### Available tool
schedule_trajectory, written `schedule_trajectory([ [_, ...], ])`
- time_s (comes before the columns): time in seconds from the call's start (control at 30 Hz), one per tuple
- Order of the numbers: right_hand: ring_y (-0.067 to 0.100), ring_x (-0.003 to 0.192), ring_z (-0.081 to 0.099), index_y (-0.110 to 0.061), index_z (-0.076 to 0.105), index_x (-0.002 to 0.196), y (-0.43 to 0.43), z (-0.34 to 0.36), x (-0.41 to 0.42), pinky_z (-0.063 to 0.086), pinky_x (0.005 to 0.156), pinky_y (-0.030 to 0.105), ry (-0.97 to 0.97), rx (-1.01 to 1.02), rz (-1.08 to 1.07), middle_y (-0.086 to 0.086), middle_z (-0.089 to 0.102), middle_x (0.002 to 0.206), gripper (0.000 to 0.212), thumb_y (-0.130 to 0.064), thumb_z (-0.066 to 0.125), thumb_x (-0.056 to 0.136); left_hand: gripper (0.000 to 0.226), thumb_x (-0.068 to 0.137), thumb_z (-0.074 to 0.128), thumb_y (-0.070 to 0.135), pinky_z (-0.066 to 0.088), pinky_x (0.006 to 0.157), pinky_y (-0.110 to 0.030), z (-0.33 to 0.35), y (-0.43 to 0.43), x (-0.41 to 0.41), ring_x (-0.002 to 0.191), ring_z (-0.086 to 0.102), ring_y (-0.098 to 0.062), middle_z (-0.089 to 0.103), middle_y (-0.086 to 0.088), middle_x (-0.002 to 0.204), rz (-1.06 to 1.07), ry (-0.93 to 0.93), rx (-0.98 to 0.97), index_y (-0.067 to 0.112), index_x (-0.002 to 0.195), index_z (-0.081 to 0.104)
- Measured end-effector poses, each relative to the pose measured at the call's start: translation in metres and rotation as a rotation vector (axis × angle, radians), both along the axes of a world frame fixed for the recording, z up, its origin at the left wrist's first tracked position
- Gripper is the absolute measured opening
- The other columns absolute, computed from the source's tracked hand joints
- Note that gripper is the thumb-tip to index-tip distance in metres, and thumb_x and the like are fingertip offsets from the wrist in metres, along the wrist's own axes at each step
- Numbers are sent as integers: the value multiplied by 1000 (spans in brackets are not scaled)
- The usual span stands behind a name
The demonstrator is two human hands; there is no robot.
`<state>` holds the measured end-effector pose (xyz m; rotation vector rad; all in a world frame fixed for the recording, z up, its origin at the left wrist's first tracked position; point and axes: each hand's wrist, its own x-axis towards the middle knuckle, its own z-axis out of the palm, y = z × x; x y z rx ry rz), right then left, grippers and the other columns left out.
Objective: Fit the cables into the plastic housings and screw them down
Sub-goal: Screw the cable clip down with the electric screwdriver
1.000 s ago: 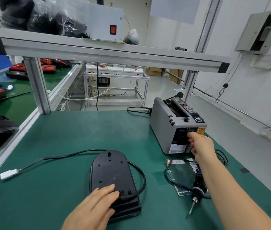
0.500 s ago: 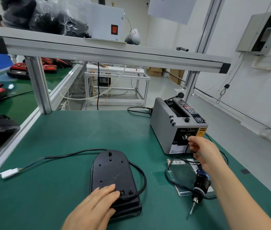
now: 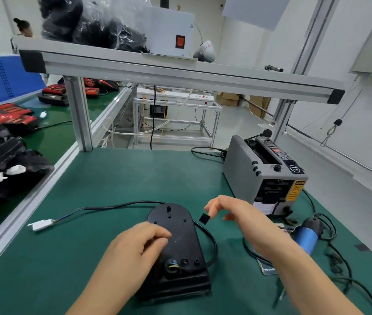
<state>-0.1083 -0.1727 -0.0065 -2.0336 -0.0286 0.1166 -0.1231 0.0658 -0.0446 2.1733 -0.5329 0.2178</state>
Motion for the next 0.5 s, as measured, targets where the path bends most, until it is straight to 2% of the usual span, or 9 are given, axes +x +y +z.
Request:
schedule_trajectory([
  [0.1,7,110,52,-33,62,66,29,-3,11,33,79,20,117,-215,123,-19,60,96,36,-33,38,93,31,79,71,14,37,67,-18,9,-4,11,76,53,-3,56,25,82,33,-33,-69,41,66,64],
  [0.23,6,111,48,-35,64,72,45,-8,2,32,101,27,-112,-189,223,-13,59,102,41,-39,29,93,34,78,70,18,34,72,-14,15,-4,18,86,47,-2,56,19,78,23,-25,-50,45,59,60],
  [0.33,3,108,47,-32,64,71,53,-7,-1,31,100,23,-127,-204,257,-12,59,100,44,-39,28,97,31,79,68,20,31,75,-9,15,0,19,90,43,-1,57,12,78,15,-2,-8,44,61,58],
  [0.5,-1,102,48,-24,65,74,61,-1,0,31,93,13,-132,-243,272,-8,60,99,44,-23,31,102,30,78,68,17,32,77,-10,14,7,19,92,42,-1,57,10,78,-16,45,17,40,60,59],
])
